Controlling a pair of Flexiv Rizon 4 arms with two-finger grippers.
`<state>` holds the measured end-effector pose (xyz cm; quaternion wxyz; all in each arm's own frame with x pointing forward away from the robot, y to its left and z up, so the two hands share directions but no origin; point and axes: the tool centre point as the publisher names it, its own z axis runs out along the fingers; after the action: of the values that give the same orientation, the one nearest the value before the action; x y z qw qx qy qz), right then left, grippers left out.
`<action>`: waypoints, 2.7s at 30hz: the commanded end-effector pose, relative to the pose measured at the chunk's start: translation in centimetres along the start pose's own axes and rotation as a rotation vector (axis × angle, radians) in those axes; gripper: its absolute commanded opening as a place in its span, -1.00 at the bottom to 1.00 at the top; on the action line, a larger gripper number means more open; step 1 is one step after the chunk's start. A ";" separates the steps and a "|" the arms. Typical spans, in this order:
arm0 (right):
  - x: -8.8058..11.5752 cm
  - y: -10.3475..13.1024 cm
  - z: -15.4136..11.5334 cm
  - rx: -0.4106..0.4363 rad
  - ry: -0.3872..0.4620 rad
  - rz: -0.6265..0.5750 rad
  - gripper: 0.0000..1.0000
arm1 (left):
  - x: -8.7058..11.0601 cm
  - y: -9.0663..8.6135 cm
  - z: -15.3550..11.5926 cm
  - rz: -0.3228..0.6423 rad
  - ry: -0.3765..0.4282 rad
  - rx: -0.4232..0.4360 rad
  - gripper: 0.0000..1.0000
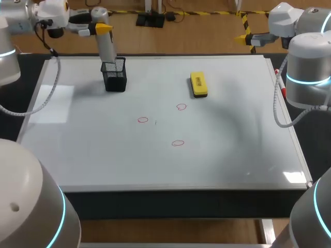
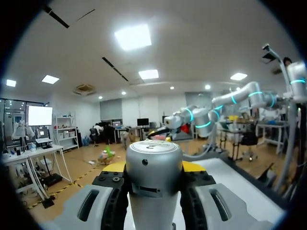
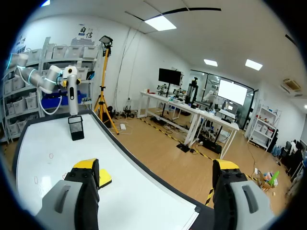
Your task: Pick up the inspection probe, press it on each red-marked spot on the whiteboard one by one, put down the probe, pick up the eraser, and wipe off all the red marks.
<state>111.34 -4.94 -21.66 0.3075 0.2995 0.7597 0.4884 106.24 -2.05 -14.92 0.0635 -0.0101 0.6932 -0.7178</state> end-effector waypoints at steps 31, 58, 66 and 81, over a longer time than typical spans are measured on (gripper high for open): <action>-0.1 0.0 0.0 0.002 0.001 0.000 1.00 | 8.0 3.7 -7.2 0.007 -0.223 0.008 -1.00; -0.1 0.0 0.0 0.002 0.001 0.000 1.00 | 8.0 4.8 -7.3 -0.004 -0.215 0.005 -1.00; 2.2 1.9 1.9 0.009 0.294 -0.236 1.00 | 8.0 4.8 -7.3 -0.004 -0.215 0.005 -1.00; 6.3 1.1 4.1 0.389 0.782 -0.932 1.00 | 8.0 4.8 -7.3 -0.004 -0.215 0.005 -1.00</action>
<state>110.08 2.05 -23.29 0.2626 0.0274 0.8669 0.4228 97.93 4.23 -20.60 0.1349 -0.0883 0.6812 -0.7141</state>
